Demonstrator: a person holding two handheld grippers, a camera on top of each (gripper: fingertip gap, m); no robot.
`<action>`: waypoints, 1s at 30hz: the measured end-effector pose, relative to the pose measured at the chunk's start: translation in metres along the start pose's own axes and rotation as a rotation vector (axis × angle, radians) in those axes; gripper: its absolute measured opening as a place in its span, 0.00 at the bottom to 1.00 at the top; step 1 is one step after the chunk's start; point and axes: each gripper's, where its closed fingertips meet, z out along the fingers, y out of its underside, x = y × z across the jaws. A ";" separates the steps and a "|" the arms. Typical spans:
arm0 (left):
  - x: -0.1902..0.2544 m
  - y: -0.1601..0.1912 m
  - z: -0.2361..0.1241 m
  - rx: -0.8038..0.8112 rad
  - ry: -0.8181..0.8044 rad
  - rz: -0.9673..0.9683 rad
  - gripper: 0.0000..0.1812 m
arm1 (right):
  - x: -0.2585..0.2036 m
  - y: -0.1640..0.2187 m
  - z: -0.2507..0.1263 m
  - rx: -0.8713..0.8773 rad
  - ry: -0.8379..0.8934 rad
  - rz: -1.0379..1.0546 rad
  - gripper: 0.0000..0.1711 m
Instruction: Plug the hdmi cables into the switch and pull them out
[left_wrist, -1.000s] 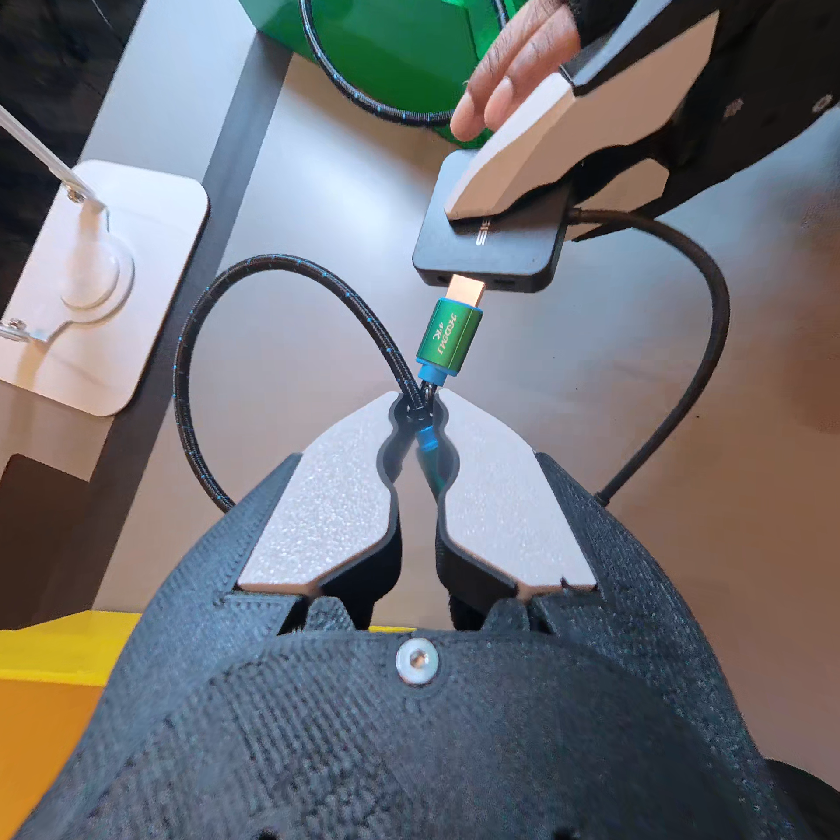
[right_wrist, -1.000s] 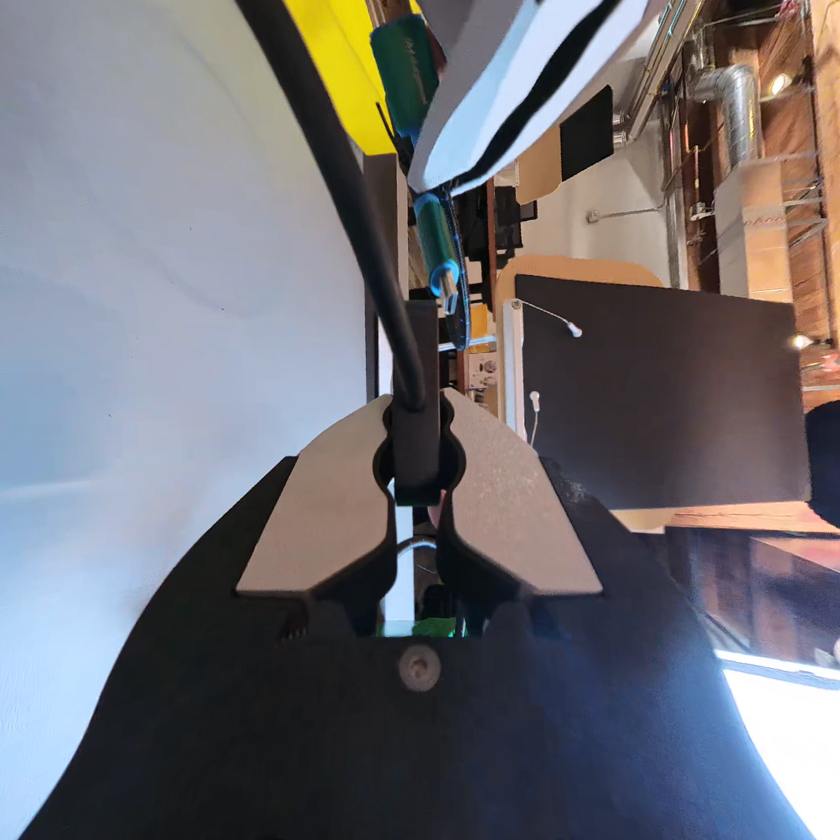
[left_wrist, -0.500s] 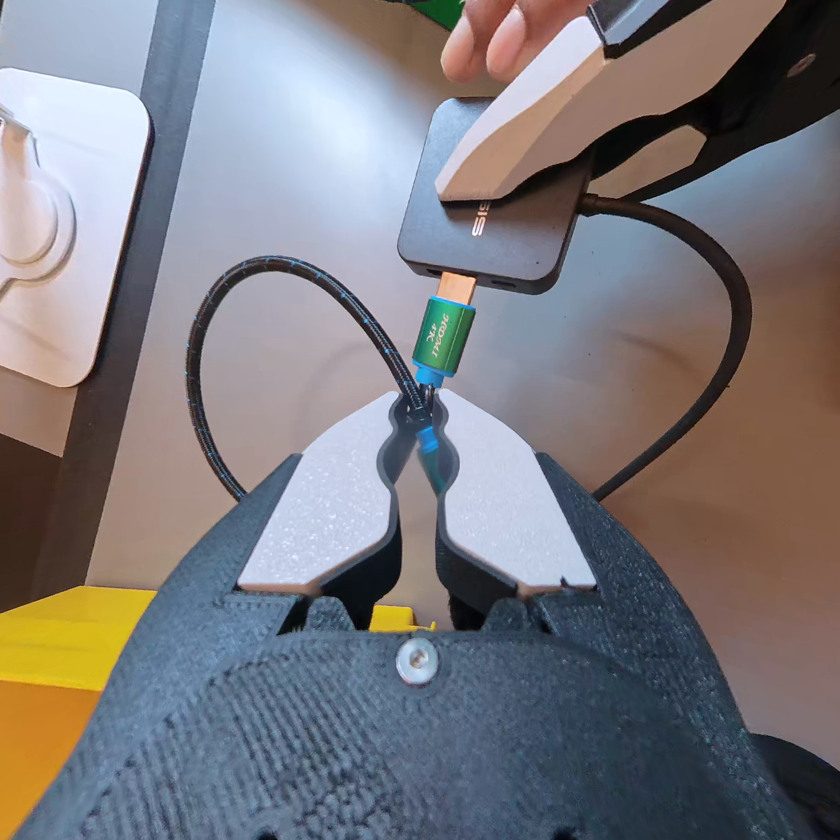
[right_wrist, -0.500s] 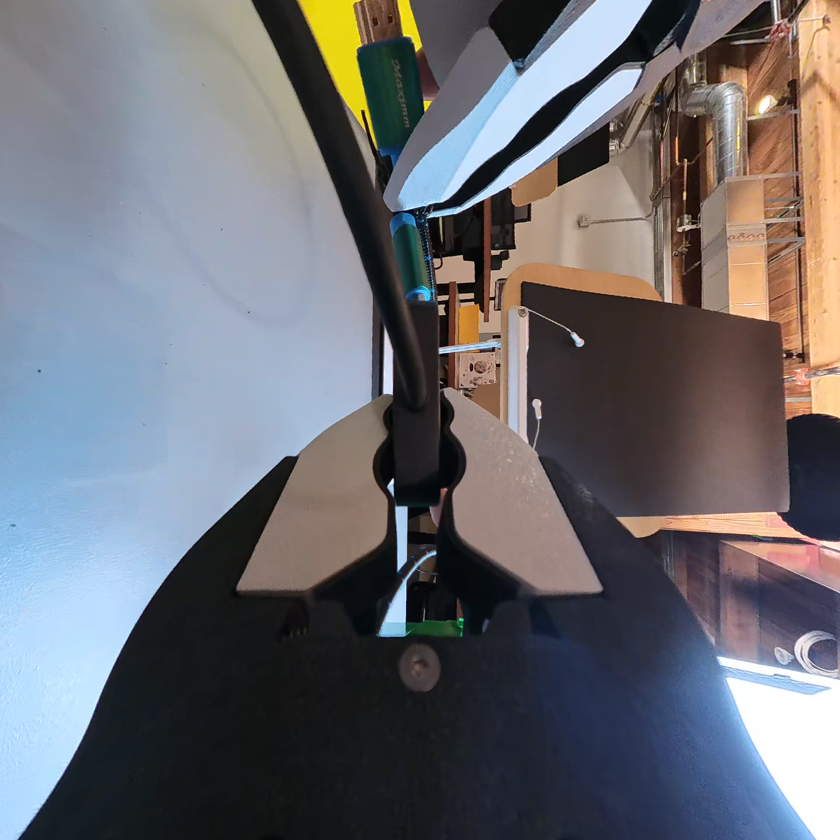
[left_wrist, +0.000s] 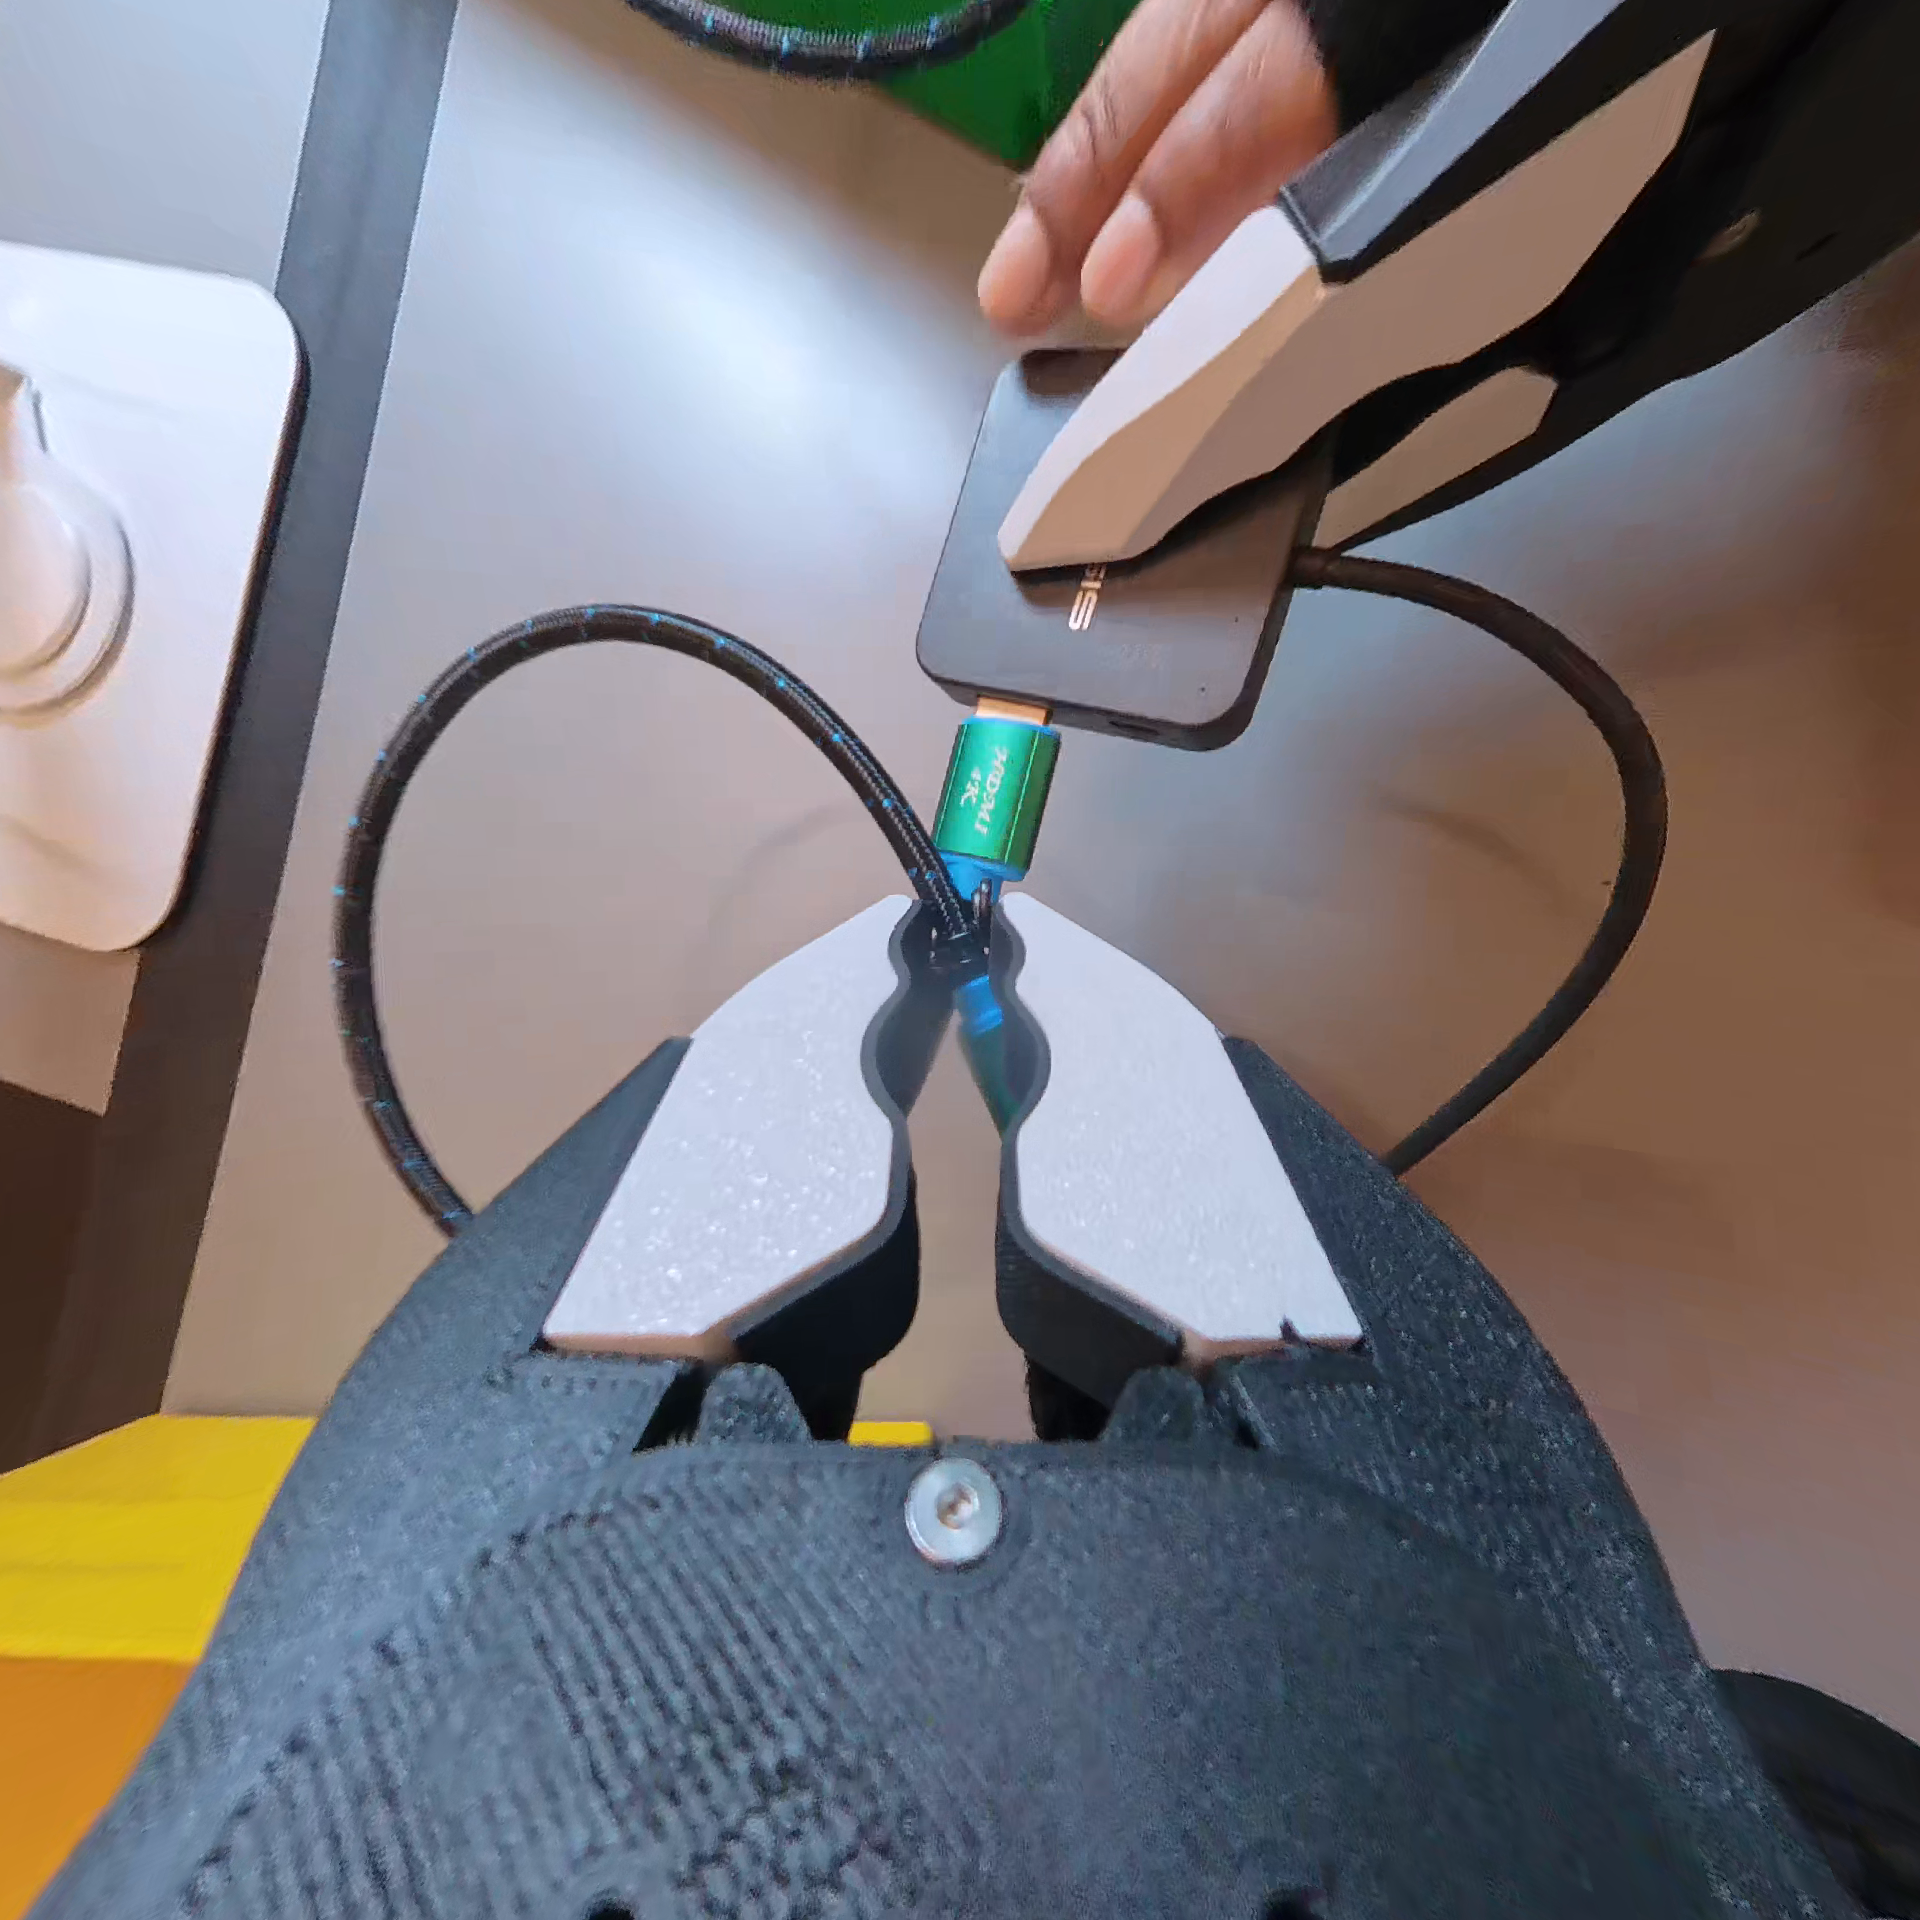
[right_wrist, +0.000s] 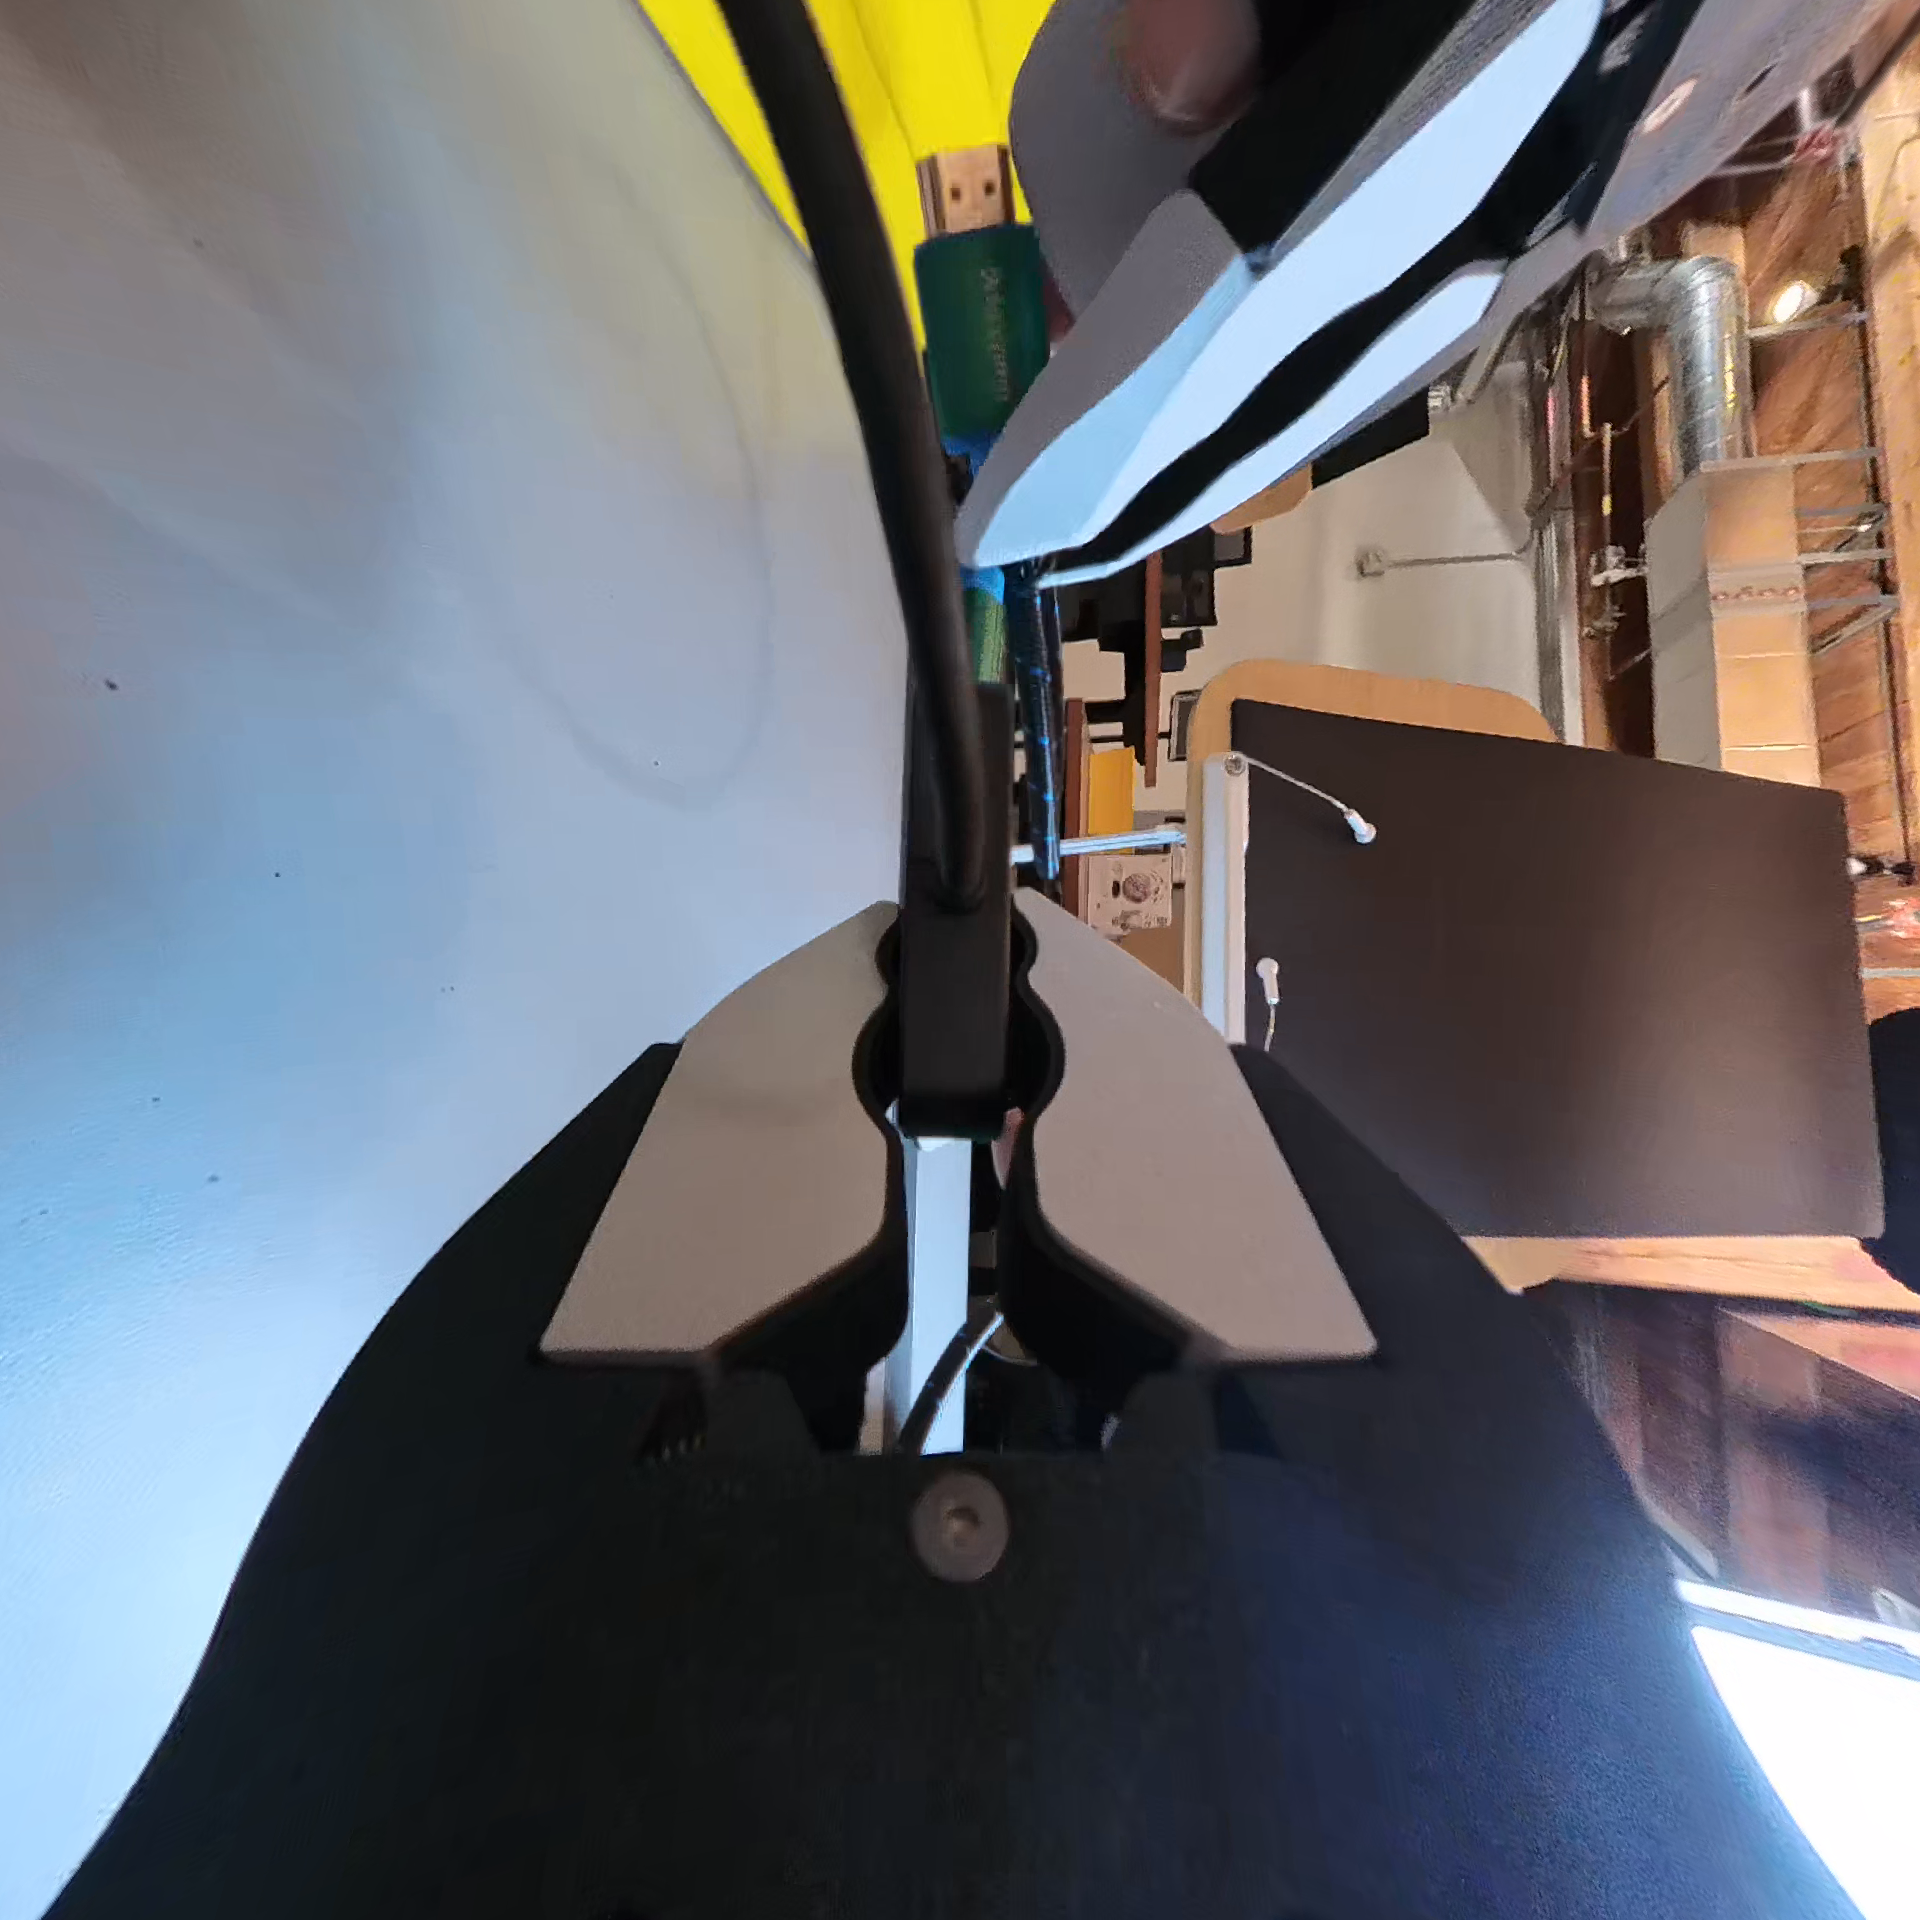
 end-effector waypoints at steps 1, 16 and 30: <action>0.002 -0.001 -0.001 0.008 0.014 0.000 0.06 | 0.000 -0.002 -0.002 0.015 -0.004 0.004 0.08; 0.025 -0.001 0.005 0.061 0.197 0.025 0.05 | -0.010 -0.012 -0.010 0.057 -0.074 0.059 0.07; -0.001 -0.051 -0.067 0.432 -0.030 0.110 0.12 | 0.046 0.005 -0.018 0.129 0.058 0.431 0.08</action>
